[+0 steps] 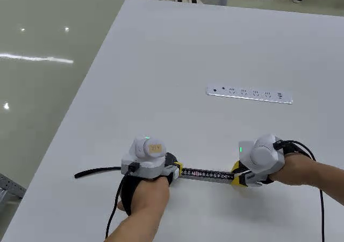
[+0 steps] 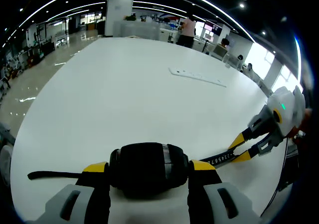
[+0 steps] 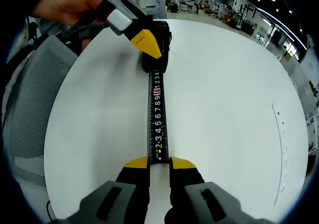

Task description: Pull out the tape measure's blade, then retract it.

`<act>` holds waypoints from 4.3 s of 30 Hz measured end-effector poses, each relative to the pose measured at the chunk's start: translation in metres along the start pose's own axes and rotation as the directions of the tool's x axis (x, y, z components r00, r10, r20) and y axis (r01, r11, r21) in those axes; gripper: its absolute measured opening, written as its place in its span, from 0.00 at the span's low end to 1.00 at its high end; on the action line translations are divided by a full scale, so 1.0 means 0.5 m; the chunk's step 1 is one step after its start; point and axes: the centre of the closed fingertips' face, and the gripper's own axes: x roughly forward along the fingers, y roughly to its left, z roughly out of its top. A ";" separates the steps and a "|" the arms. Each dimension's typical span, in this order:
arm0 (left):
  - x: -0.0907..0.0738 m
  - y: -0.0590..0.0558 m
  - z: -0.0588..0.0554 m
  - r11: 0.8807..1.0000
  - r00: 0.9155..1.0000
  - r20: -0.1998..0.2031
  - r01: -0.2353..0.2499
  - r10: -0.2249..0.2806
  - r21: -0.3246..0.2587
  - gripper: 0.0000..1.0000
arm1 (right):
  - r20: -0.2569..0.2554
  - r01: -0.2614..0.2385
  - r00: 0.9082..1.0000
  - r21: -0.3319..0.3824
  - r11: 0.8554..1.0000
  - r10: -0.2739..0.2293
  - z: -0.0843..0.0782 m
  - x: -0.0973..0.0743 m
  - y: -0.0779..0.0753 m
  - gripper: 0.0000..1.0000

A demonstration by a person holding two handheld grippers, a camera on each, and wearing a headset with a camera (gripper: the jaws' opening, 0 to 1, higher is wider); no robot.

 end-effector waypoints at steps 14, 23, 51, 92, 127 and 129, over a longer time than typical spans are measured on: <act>-0.001 0.000 -0.001 1.000 1.000 -0.001 -0.001 0.001 0.001 0.59 | 0.010 -0.006 1.000 -0.011 1.000 0.006 0.032 0.013 0.002 0.14; 0.000 0.000 -0.001 1.000 1.000 -0.003 0.000 0.000 0.000 0.59 | 0.016 -0.012 1.000 -0.013 1.000 0.012 0.049 0.023 0.001 0.14; -0.001 0.000 -0.001 1.000 1.000 -0.010 0.001 -0.001 0.003 0.59 | 0.049 -0.017 0.999 -0.009 1.000 0.018 0.106 0.048 0.004 0.14; 0.002 0.001 0.000 1.000 1.000 -0.011 0.005 -0.005 0.007 0.59 | 0.118 0.017 0.993 -0.037 0.999 -0.013 0.183 0.083 0.006 0.14; -0.001 -0.001 0.000 1.000 1.000 0.012 0.019 -0.020 0.019 0.58 | 0.181 0.047 0.983 -0.023 0.999 -0.042 0.216 0.100 0.004 0.14; -0.001 -0.001 0.000 1.000 1.000 0.013 0.020 -0.020 0.021 0.58 | 0.183 0.047 0.982 -0.023 0.999 -0.042 0.217 0.099 0.005 0.14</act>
